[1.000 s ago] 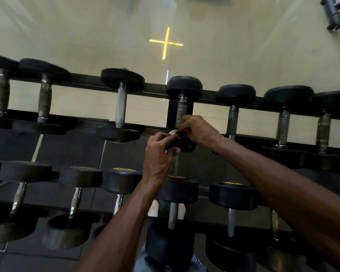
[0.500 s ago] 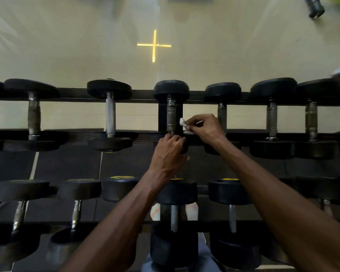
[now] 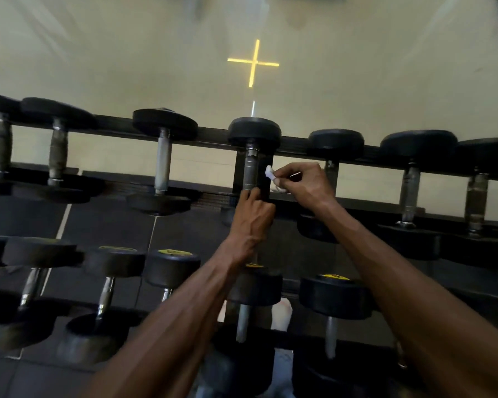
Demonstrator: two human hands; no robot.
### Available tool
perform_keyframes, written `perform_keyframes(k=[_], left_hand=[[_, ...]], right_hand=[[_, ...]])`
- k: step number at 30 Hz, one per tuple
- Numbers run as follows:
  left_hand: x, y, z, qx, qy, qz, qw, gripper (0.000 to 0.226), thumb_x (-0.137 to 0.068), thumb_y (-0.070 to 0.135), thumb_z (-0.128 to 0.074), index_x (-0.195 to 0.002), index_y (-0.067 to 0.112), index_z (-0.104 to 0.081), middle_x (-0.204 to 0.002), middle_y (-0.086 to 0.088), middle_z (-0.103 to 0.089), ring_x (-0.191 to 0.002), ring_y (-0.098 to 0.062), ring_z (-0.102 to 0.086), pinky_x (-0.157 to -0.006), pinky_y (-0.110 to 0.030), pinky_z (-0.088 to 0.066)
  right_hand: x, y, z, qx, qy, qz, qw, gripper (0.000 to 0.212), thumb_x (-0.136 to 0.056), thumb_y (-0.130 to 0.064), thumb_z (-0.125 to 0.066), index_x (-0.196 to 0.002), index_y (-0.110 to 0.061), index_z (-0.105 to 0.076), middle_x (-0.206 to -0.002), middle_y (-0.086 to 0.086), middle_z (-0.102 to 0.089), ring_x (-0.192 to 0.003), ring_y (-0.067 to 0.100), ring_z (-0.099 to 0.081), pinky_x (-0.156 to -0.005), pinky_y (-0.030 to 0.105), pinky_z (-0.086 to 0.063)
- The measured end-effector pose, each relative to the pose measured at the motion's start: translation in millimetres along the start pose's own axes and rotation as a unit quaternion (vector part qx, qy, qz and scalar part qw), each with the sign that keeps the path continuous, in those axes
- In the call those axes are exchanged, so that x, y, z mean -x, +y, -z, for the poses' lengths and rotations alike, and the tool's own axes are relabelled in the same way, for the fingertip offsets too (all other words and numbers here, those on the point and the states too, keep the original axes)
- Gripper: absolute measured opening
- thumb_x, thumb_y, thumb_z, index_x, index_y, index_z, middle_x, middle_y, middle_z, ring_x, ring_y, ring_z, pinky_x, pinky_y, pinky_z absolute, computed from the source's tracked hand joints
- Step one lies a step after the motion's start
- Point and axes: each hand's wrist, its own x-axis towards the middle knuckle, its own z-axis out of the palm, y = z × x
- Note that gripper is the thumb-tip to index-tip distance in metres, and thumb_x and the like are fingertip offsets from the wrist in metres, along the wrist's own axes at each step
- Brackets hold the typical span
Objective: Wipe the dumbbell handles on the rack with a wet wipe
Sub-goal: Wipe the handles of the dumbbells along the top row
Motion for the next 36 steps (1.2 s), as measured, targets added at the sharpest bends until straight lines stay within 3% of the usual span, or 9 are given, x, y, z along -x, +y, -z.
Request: perform_keyframes(k=[3, 5, 11, 18, 23, 25, 28, 33, 36], left_hand=[[19.5, -16.7, 5.2, 0.222, 0.049, 0.024, 0.973, 0.042, -0.075, 0.009, -0.083, -0.115, 0.021, -0.077, -0.108, -0.009, -0.063, -0.109, -0.021, -0.048, -0.090, -0.031, -0.042], [33.0, -21.7, 9.8, 0.296, 0.044, 0.052, 0.953, 0.053, -0.073, 0.007, -0.085, -0.122, 0.023, -0.074, -0.116, -0.009, -0.059, -0.112, -0.021, -0.053, -0.093, -0.026, -0.047], [42.7, -25.3, 7.8, 0.256, 0.072, 0.026, 0.964, 0.059, -0.069, 0.000, -0.083, -0.125, 0.014, -0.072, -0.123, -0.008, -0.071, -0.117, -0.028, -0.057, -0.101, -0.039, -0.050], [78.1, -21.5, -4.4, 0.269, 0.191, 0.128, 0.935, 0.052, -0.084, 0.010, -0.081, -0.134, 0.013, -0.067, -0.134, -0.005, -0.062, -0.128, -0.018, -0.050, -0.110, -0.010, -0.031], [79.0, -27.5, -3.2, 0.266, 0.193, 0.136, 0.934, 0.051, -0.084, 0.009, -0.081, -0.133, 0.016, -0.068, -0.133, -0.003, -0.064, -0.126, -0.017, -0.053, -0.106, -0.005, -0.031], [77.6, -29.7, -1.9, 0.261, 0.190, 0.132, 0.937, 0.052, -0.082, 0.010, -0.083, -0.131, 0.018, -0.070, -0.131, -0.001, -0.064, -0.124, -0.018, -0.054, -0.106, -0.014, -0.038], [75.9, -25.4, -2.2, 0.263, 0.191, 0.138, 0.936, 0.051, -0.081, 0.010, -0.084, -0.130, 0.018, -0.071, -0.129, -0.001, -0.064, -0.123, -0.020, -0.055, -0.104, -0.026, -0.046], [76.0, -26.6, -1.6, 0.262, 0.196, 0.129, 0.936, 0.047, -0.085, 0.012, -0.081, -0.130, 0.015, -0.069, -0.128, -0.003, -0.066, -0.121, -0.021, -0.054, -0.100, -0.027, -0.048], [75.1, -27.9, -0.2, 0.261, 0.190, 0.133, 0.937, 0.050, -0.082, 0.011, -0.084, -0.130, 0.017, -0.070, -0.127, -0.003, -0.065, -0.121, -0.019, -0.053, -0.101, -0.024, -0.044]], right_hand=[[2.9, -1.1, 0.0, 0.017, -0.013, -0.002, 1.000, 0.013, -0.086, -0.026, -0.081, -0.098, -0.021, -0.080, -0.092, -0.010, -0.075, -0.086, 0.002, -0.069, -0.068, 0.014, -0.050], [5.2, -3.9, -2.8, 0.032, -0.030, 0.007, 0.999, 0.013, -0.087, -0.025, -0.079, -0.100, -0.022, -0.079, -0.095, -0.010, -0.073, -0.088, 0.000, -0.067, -0.065, 0.010, -0.045], [7.9, -16.8, -20.2, 0.126, -0.084, 0.078, 0.985, 0.013, -0.089, -0.016, -0.076, -0.101, -0.020, -0.079, -0.104, -0.006, -0.068, -0.093, 0.005, -0.063, -0.073, 0.012, -0.045], [16.9, -25.5, -49.2, 0.290, -0.143, 0.229, 0.918, 0.016, -0.097, -0.014, -0.063, -0.101, -0.012, -0.078, -0.095, -0.007, -0.052, -0.083, 0.007, -0.050, -0.065, 0.011, -0.034], [6.4, -33.9, -48.6, 0.353, -0.223, 0.361, 0.834, 0.020, -0.101, -0.023, -0.056, -0.095, -0.009, -0.069, -0.103, 0.003, -0.055, -0.088, 0.013, -0.054, -0.075, 0.020, -0.045], [-13.5, -41.2, -42.8, 0.358, -0.179, 0.356, 0.844, 0.018, -0.102, -0.014, -0.054, -0.102, -0.004, -0.069, -0.106, 0.008, -0.058, -0.092, 0.018, -0.056, -0.081, 0.024, -0.047], [-38.0, -52.9, -45.2, 0.340, -0.040, 0.320, 0.883, 0.015, -0.103, -0.010, -0.054, -0.100, -0.001, -0.065, -0.095, 0.006, -0.057, -0.080, 0.013, -0.056, -0.075, 0.027, -0.057], [-2.4, -41.2, -68.3, 0.426, -0.148, 0.381, 0.807, 0.018, -0.098, -0.022, -0.062, -0.099, -0.006, -0.071, -0.104, 0.007, -0.058, -0.091, 0.016, -0.057, -0.077, 0.032, -0.059], [-24.7, -46.4, -62.0, 0.403, -0.009, 0.350, 0.846, 0.015, -0.096, -0.008, -0.064, -0.109, -0.003, -0.071, -0.104, 0.008, -0.058, -0.092, 0.020, -0.060, -0.074, 0.033, -0.061]])
